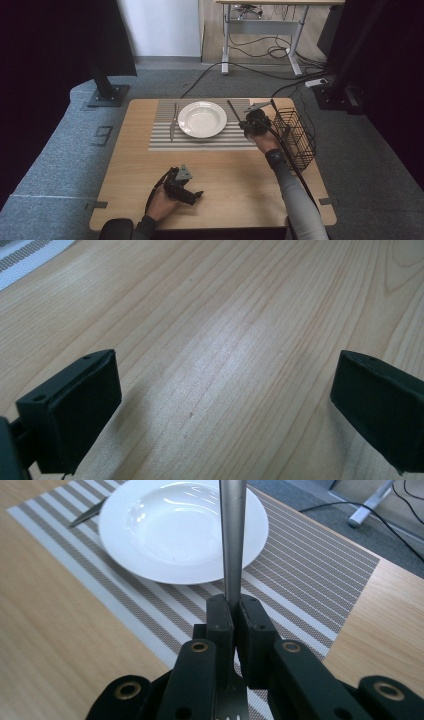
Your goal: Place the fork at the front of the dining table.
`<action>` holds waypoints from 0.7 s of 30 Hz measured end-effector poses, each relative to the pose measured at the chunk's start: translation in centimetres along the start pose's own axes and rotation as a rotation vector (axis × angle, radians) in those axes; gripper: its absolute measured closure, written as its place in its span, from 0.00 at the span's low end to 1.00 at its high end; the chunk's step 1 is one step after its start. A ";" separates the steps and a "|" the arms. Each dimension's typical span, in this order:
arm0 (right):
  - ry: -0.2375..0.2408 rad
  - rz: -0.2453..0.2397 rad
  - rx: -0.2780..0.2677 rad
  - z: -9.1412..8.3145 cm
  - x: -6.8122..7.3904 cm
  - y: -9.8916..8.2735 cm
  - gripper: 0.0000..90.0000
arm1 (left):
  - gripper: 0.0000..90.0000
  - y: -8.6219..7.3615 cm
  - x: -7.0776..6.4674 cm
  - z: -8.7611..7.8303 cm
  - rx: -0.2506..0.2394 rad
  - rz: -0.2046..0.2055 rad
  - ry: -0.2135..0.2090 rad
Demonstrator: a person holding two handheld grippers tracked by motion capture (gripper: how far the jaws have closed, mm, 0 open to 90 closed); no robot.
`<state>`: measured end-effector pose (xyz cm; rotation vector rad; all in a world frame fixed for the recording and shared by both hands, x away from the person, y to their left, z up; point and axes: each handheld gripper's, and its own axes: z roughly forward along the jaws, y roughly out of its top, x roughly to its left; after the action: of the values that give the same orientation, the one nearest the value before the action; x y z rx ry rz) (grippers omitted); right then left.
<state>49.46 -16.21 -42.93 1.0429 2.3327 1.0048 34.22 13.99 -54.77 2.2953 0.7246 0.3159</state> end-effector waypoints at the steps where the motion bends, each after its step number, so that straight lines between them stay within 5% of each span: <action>1: -0.010 0.009 0.013 0.6 -0.4 0.2 0.94 | 0.01 0.0 -0.2 0.1 0.011 0.013 0.007; 21: -0.129 0.084 0.142 6.7 -3.2 0.8 0.94 | 0.02 0.1 -0.1 0.2 0.022 0.012 -0.004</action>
<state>55.91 -15.23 -46.63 1.2320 2.2977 0.7855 34.25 13.75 -54.89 2.3209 0.7155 0.3099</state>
